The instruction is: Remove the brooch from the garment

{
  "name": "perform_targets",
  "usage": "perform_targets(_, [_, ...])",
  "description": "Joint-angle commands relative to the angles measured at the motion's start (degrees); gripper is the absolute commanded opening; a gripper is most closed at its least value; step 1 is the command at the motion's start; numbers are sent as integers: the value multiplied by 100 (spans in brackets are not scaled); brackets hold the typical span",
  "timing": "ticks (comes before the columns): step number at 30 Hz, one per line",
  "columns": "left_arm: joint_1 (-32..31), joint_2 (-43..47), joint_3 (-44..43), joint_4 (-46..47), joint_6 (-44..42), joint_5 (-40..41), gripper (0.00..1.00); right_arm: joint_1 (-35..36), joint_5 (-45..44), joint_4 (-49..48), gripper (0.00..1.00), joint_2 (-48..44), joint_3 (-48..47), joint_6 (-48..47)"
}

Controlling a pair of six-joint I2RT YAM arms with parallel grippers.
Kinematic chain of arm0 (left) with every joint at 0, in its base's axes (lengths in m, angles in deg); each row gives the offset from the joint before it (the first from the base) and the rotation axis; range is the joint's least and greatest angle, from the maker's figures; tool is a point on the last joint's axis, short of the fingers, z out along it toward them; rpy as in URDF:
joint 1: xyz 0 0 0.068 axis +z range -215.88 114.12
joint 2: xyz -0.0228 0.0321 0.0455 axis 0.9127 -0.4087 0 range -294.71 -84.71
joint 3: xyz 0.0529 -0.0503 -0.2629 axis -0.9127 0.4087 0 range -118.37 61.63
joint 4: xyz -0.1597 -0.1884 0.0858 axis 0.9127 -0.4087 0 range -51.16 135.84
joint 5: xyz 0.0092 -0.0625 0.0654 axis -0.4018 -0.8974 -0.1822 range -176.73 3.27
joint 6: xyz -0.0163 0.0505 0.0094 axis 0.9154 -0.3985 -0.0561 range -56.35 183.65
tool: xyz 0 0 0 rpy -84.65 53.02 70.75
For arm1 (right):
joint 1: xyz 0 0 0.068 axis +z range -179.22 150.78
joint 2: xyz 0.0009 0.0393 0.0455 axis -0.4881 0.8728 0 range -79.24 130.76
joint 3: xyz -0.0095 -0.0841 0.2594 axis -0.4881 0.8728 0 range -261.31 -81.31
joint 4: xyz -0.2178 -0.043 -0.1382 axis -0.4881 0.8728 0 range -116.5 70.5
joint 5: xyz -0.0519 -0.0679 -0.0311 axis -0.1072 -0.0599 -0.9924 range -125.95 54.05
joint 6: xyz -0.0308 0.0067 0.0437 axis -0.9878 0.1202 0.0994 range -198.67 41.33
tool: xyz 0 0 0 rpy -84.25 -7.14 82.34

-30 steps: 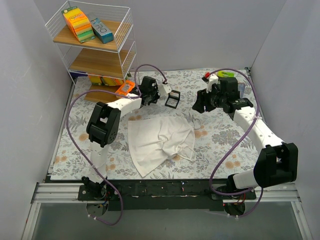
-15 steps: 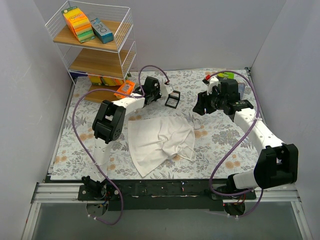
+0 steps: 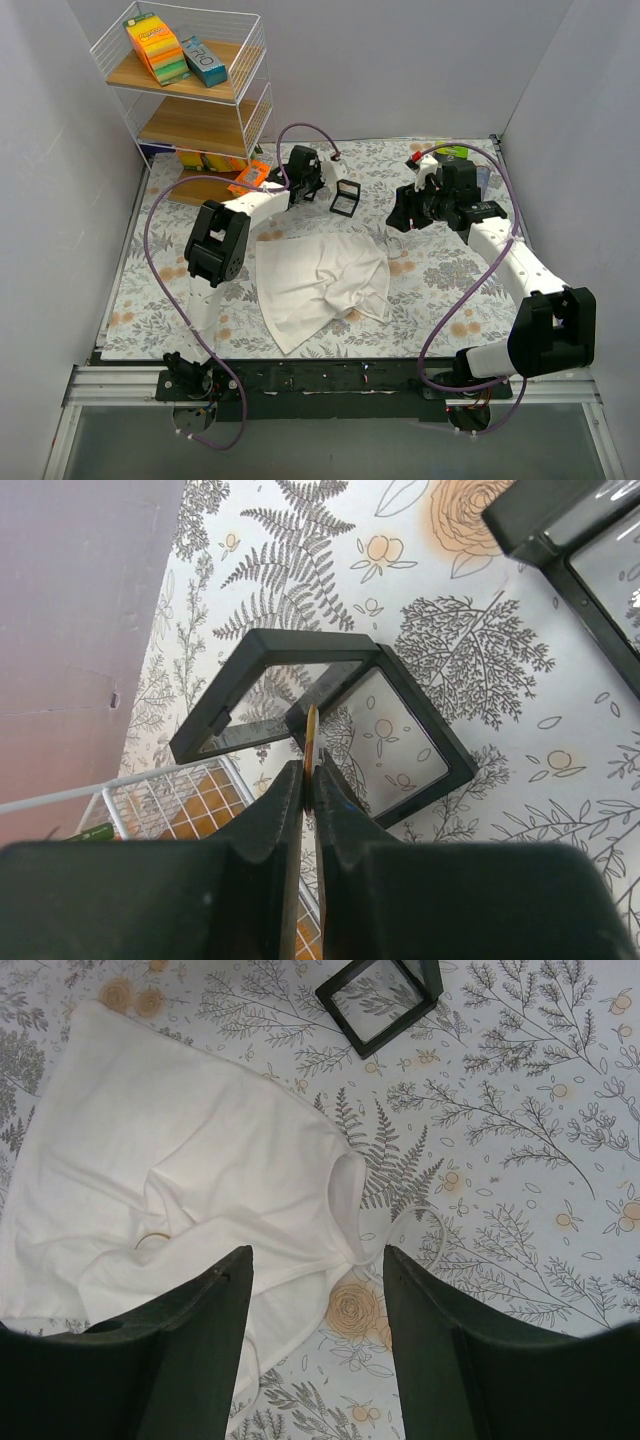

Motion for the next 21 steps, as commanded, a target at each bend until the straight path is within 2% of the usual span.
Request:
perform_targets(1, [24, -170, -264, 69, -112, 157, 0, -16, 91, -194, 62, -104, 4, -12])
perform_targets(15, [15, -408, -220, 157, -341, 307, 0, -51, 83, -229, 62, -210, 180, 6])
perform_targets(17, [24, -382, -185, 122, -315, 307, 3, -51, 74, -229, 63, -227, 188, 6])
perform_targets(20, [24, -241, -124, 87, -253, 290, 14, -52, 74, -229, 63, -227, 180, -3])
perform_targets(21, [15, -206, -80, 87, -244, 281, 21, -51, 74, -238, 63, -210, 171, -3])
